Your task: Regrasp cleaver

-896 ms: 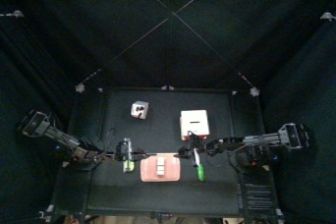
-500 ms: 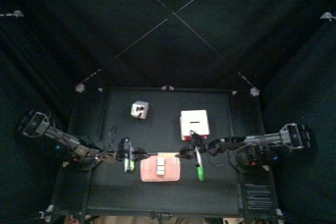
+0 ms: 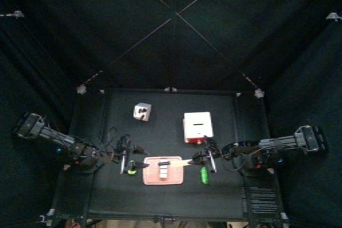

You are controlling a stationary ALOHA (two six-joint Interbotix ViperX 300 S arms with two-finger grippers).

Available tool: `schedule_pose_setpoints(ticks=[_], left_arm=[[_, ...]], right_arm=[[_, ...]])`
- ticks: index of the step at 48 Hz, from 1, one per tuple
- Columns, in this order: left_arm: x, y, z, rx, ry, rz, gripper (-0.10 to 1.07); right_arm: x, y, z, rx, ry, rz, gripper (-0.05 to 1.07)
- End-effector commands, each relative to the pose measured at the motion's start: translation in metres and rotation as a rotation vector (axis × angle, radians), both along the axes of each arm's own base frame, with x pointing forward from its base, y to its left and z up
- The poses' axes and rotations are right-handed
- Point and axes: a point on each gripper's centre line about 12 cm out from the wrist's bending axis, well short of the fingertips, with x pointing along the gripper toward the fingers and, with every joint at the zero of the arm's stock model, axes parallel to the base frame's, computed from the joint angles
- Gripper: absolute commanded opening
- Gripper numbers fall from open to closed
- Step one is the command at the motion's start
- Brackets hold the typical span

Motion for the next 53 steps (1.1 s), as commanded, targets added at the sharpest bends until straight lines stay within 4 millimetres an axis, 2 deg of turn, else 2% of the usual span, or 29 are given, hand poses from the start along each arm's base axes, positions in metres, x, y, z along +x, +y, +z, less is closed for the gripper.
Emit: schedule_pose_setpoints(ticks=[1, 12, 23, 37, 43, 53], left_arm=[[0.002, 0.0, 0.01, -0.061, -0.007, -0.004, 0.96], [0.002, 0.008, 0.0, -0.233, 0.061, 0.01, 0.96], [0.005, 0.01, 0.0, -0.35, 0.087, -0.043, 0.96], [0.003, 0.015, -0.024, -0.501, 0.16, -0.038, 0.95], [0.002, 0.016, -0.03, -0.497, 0.176, -0.032, 0.95], [0.007, 0.017, -0.023, -0.403, 0.155, -0.048, 0.95]], right_arm=[[-0.002, 0.002, 0.008, 0.007, -0.032, 0.012, 0.19], [-0.003, 0.002, 0.006, 0.008, -0.027, 0.013, 0.19], [-0.003, 0.002, 0.006, 0.003, -0.029, 0.015, 0.19], [-0.003, 0.001, 0.006, 0.004, -0.03, 0.014, 0.19], [-0.003, 0.001, 0.006, 0.005, -0.029, 0.011, 0.19], [-0.003, 0.0, 0.006, 0.005, -0.03, 0.007, 0.19]])
